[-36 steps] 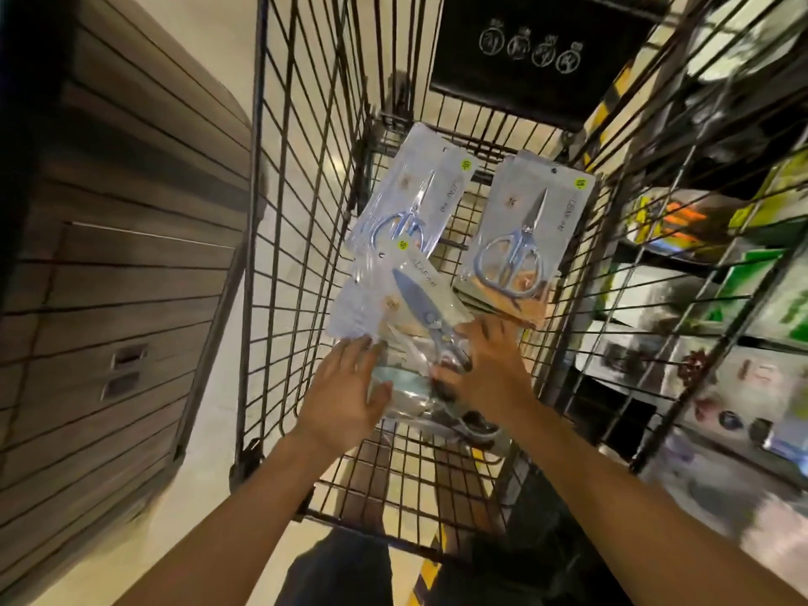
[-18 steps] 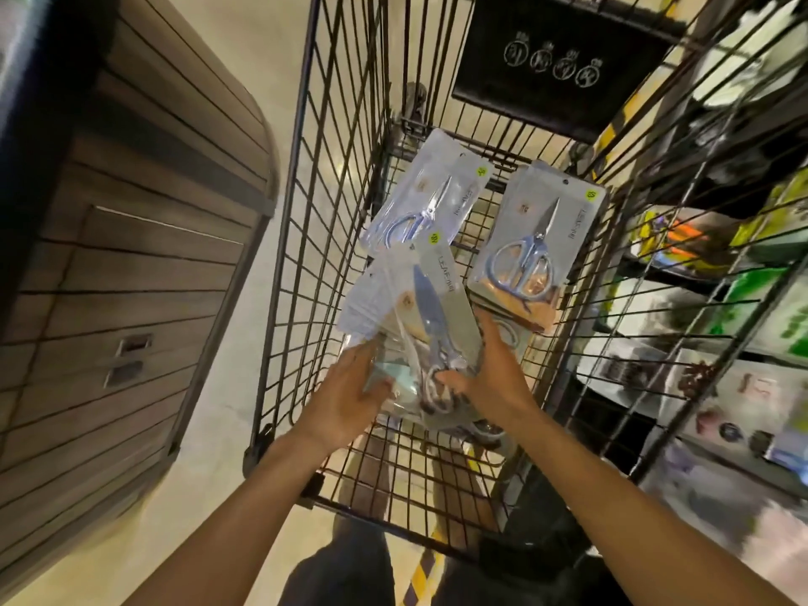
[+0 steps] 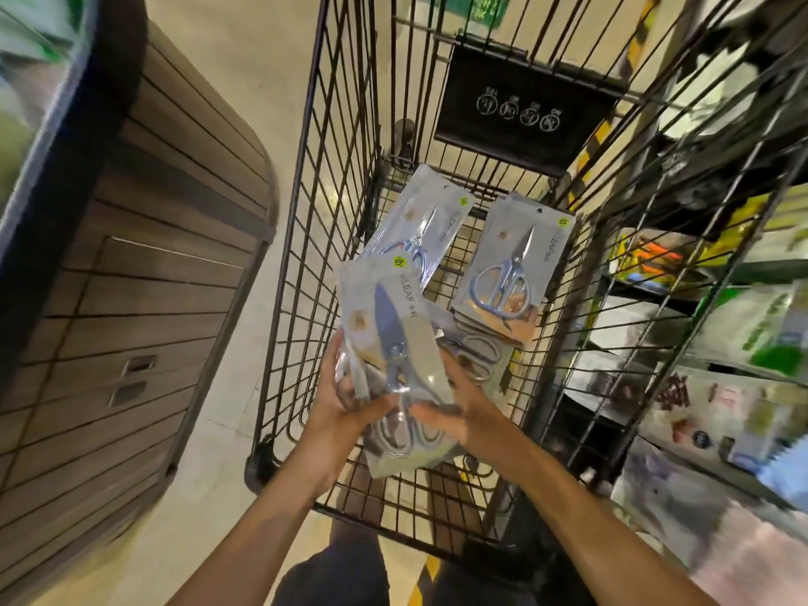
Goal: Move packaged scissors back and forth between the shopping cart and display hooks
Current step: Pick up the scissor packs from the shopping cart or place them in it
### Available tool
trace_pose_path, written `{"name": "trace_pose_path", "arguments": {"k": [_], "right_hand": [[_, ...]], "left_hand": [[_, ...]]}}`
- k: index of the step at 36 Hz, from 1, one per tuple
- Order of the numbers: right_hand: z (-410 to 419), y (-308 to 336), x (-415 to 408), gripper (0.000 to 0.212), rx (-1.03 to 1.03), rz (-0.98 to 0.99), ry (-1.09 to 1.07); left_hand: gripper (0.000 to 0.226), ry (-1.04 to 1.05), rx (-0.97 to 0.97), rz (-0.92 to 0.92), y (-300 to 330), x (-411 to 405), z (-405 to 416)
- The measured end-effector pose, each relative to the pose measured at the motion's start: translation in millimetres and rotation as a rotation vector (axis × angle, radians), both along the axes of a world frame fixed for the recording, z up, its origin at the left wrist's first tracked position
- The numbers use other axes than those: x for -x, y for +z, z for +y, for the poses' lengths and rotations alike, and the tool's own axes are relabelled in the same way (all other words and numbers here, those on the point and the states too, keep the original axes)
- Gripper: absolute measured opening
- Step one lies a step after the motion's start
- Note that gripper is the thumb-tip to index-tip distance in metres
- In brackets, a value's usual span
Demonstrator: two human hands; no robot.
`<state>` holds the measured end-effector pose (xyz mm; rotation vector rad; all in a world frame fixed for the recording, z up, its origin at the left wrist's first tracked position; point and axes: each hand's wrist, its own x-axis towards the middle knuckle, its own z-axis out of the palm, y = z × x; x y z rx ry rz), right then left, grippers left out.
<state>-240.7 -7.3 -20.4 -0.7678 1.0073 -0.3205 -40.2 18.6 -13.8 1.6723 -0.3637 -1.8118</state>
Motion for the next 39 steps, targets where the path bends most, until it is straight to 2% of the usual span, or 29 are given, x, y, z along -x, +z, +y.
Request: {"name": "trace_pose_path", "arguments": {"k": [3,5,8,9,13,17,21,23,25,28,32,34,37,39], "right_hand": [[-0.2,-12.0,3.6,0.078,-0.038,0.016,0.060],[-1.0,-25.8,7.9,0.078,-0.019,0.131,0.153],[-6.6,-47.5,16.1,0.053,0.084,0.348,0.110],[-8.3,-55.3,19.2,0.050,0.153,0.407,0.085],[-18.7,-72.6,25.1,0.061,0.423,0.642,0.268],[-25.4,-87.4,20.6,0.078,0.536,0.835,0.519],[-23.9,-97.3,19.2,0.073,0.708,0.971,0.627],[-21.4,-99.7,17.8,0.064,0.741,0.990,0.635],[-16.1,-100.9,17.4,0.059,0.699,0.920,0.599],[-1.4,-99.4,18.3,0.065,0.653,0.830,0.485],[12.1,-97.4,11.5,0.069,0.570,0.850,0.248],[11.4,-95.0,8.2,0.078,0.514,0.852,0.215],[6.7,-91.2,5.5,0.106,0.386,0.820,0.129],[4.5,-89.6,5.0,0.117,0.288,0.765,0.070]], "left_hand": [[0.111,0.005,0.045,-0.030,-3.4,0.5,-1.5],[0.108,-0.018,0.081,-0.061,-5.5,-1.3,-2.7],[0.099,-0.070,0.139,-0.158,-5.2,-4.5,-6.2],[0.098,-0.087,0.157,-0.191,-6.4,-6.3,-6.2],[0.099,-0.148,0.202,-0.274,-12.1,-14.4,-2.7],[0.098,-0.190,0.216,-0.334,-11.5,-19.2,0.5],[0.100,-0.244,0.207,-0.404,-13.5,-21.5,2.3],[0.099,-0.240,0.198,-0.411,-14.3,-21.4,2.8],[0.098,-0.233,0.205,-0.414,-14.2,-21.4,2.6],[0.098,-0.227,0.195,-0.410,-15.8,-22.4,2.1],[0.099,-0.186,0.172,-0.413,-15.8,-22.1,1.7],[0.099,-0.172,0.178,-0.414,-14.9,-22.4,2.9],[0.099,-0.168,0.193,-0.414,-14.0,-22.7,4.0],[0.099,-0.172,0.200,-0.416,-13.1,-22.5,4.6]]}}
